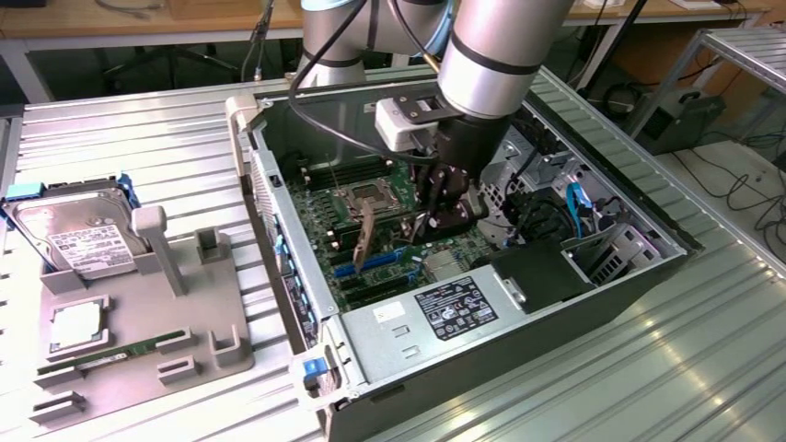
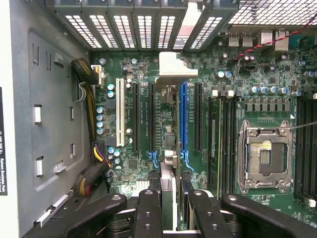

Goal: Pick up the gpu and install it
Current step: 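Insert the gpu into the slot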

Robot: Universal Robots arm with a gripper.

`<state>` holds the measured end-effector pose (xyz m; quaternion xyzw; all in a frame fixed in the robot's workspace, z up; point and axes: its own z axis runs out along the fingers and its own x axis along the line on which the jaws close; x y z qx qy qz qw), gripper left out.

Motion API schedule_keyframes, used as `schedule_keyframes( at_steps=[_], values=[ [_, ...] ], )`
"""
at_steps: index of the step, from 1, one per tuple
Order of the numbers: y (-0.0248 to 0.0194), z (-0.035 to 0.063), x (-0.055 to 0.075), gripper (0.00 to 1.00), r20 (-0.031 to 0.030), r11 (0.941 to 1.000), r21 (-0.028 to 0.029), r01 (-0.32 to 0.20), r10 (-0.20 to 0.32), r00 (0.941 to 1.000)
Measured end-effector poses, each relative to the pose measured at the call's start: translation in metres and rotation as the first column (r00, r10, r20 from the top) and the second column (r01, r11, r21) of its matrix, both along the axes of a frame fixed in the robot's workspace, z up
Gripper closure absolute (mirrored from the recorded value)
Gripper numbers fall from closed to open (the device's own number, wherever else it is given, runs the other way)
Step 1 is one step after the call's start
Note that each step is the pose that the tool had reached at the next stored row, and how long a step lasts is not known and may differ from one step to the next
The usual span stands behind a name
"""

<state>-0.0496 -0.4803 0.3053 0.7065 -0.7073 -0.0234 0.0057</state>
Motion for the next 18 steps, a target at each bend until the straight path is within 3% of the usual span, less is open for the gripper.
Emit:
schedule_keyframes(
  at_steps=[18],
  values=[
    [-0.0033, -0.0034, -0.0002, 0.74, 0.0000, 1.0000, 0.0000, 0.000, 0.000, 1.0000]
  ],
)
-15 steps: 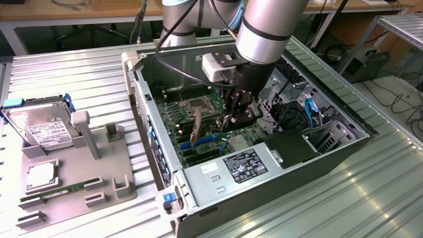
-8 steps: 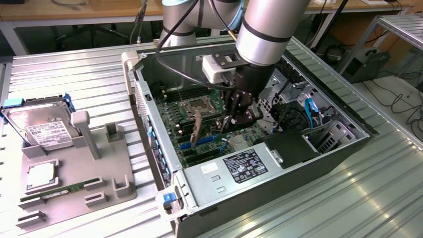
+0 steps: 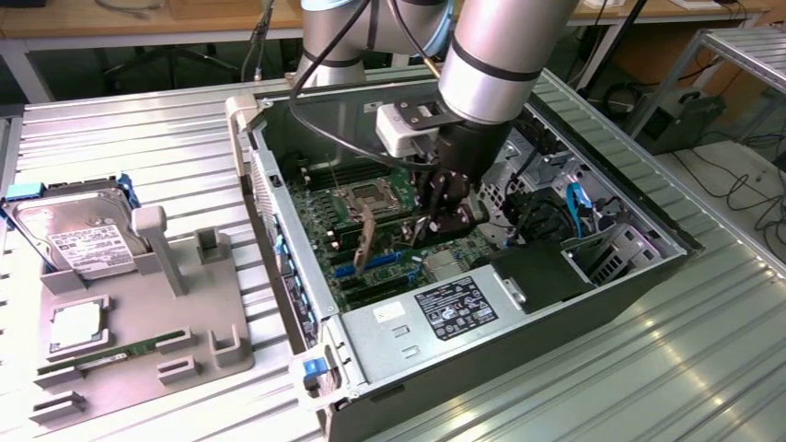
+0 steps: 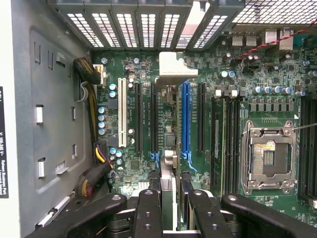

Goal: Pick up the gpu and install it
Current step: 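Insert the gpu into the slot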

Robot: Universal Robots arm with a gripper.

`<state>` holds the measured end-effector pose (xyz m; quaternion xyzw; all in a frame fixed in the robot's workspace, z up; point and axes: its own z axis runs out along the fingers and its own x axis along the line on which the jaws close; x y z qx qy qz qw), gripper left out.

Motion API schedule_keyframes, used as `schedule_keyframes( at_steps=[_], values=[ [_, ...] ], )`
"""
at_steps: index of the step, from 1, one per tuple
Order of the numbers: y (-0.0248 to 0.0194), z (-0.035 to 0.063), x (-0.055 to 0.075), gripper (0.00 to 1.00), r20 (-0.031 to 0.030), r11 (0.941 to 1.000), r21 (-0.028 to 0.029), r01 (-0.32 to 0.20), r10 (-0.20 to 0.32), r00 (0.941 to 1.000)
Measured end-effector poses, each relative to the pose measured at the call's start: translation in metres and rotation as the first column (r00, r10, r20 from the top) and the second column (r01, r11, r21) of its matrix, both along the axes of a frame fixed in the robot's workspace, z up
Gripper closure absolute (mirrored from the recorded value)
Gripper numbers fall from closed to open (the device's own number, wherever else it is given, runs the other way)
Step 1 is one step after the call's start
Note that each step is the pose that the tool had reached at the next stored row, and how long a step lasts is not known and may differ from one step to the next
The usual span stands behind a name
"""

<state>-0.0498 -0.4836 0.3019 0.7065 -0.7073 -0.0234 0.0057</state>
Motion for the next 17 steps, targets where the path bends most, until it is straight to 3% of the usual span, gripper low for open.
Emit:
schedule_keyframes(
  at_steps=[10, 17],
  values=[
    [-0.0016, -0.0017, 0.000, 0.74, 0.0000, 1.0000, 0.0000, 0.000, 0.000, 1.0000],
    [-0.0080, -0.0119, 0.000, 0.74, -0.0001, 1.0000, 0.0000, 0.000, 0.000, 1.0000]
  ],
)
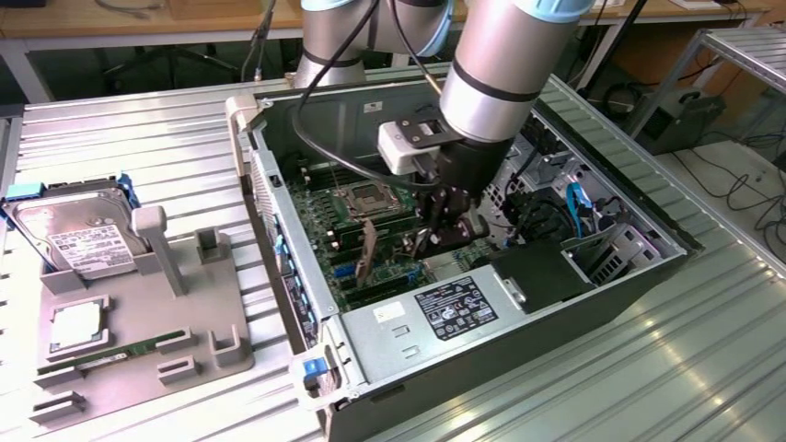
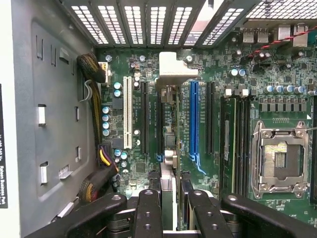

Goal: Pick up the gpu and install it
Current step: 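Insert the gpu into the slot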

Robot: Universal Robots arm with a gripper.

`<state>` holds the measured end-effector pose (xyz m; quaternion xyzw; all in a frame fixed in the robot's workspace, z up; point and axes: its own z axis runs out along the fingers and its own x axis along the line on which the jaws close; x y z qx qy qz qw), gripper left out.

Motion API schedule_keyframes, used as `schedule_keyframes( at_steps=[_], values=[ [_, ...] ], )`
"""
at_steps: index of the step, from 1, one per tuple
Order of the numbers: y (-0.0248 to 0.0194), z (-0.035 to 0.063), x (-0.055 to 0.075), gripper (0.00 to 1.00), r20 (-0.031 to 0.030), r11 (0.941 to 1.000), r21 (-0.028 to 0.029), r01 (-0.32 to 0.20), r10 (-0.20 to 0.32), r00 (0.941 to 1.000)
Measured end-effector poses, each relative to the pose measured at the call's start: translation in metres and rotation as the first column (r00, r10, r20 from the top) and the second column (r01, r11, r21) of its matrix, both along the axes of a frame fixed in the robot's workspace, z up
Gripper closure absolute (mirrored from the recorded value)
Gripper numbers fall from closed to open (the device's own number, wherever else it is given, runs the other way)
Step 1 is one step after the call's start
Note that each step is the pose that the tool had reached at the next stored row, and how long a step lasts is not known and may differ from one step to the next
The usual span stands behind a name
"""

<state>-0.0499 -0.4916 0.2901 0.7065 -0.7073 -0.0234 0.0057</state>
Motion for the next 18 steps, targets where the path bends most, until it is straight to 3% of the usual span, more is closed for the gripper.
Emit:
schedule_keyframes(
  at_steps=[2, 12, 18],
  values=[
    [-0.0005, -0.0042, 0.0000, 0.74, 0.0000, 1.0000, 0.0000, 0.000, 0.000, 1.0000],
    [0.0000, -0.0069, -0.0001, 0.74, 0.0000, 1.0000, -0.0001, 0.000, 0.000, 1.0000],
    [0.0076, -0.0070, -0.0001, 0.74, 0.0000, 1.0000, 0.0000, 0.000, 0.000, 1.0000]
  ],
)
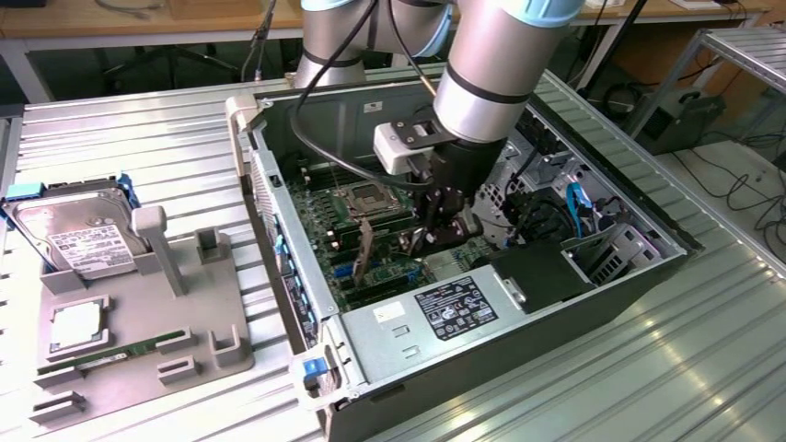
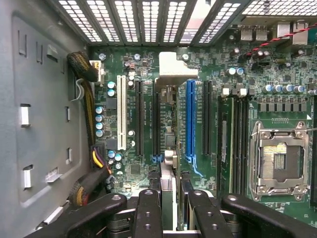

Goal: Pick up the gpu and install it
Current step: 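Insert the gpu into the slot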

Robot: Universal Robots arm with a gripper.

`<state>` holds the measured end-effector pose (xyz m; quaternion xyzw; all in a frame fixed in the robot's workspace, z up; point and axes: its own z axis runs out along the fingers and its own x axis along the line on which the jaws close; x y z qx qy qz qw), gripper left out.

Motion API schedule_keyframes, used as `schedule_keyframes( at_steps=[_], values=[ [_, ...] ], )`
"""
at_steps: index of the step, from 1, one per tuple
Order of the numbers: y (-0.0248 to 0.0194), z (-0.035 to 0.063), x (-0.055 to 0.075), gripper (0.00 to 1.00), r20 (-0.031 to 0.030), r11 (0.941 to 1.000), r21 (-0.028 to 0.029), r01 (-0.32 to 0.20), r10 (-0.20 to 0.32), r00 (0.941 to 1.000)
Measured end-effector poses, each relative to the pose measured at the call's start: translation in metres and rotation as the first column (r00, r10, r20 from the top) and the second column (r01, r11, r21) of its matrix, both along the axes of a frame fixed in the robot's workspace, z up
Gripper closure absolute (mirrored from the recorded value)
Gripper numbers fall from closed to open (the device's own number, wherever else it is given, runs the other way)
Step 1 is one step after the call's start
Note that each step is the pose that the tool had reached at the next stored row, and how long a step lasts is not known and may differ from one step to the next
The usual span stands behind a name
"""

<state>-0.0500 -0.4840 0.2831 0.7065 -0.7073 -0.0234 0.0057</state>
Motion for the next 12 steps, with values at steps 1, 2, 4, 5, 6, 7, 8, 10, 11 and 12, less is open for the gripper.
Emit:
schedule_keyframes(
  at_steps=[1, 2, 4, 5, 6, 7, 8, 10, 11, 12],
  values=[
    [0.0006, 0.0000, 0.0000, 0.74, 0.0000, 1.0000, 0.0000, 0.000, 0.000, 1.0000],
    [0.0011, 0.0000, 0.0000, 0.74, 0.0000, 1.0000, 0.0000, 0.000, 0.000, 1.0000],
    [0.0013, 0.0000, -0.0001, 0.74, 0.0000, 1.0000, 0.0000, 0.000, 0.000, 1.0000],
    [0.0014, 0.0000, -0.0001, 0.74, 0.0000, 1.0000, 0.0000, 0.000, 0.000, 1.0000],
    [0.0015, 0.0000, -0.0001, 0.74, 0.0000, 1.0000, 0.0000, 0.000, 0.000, 1.0000],
    [0.0016, 0.0000, -0.0001, 0.74, 0.0000, 1.0000, -0.0001, 0.000, 0.000, 1.0000],
    [0.0016, 0.0000, -0.0003, 0.74, 0.0000, 1.0000, -0.0001, 0.000, 0.000, 1.0000],
    [0.0016, -0.0001, -0.0005, 0.74, 0.0000, 1.0000, 0.0000, 0.000, 0.000, 1.0000],
    [0.0016, -0.0001, -0.0008, 0.74, -0.0001, 1.0000, -0.0001, 0.000, 0.000, 1.0000],
    [0.0017, -0.0001, -0.0010, 0.74, -0.0001, 1.0000, -0.0002, 0.000, 0.000, 1.0000]
  ],
)
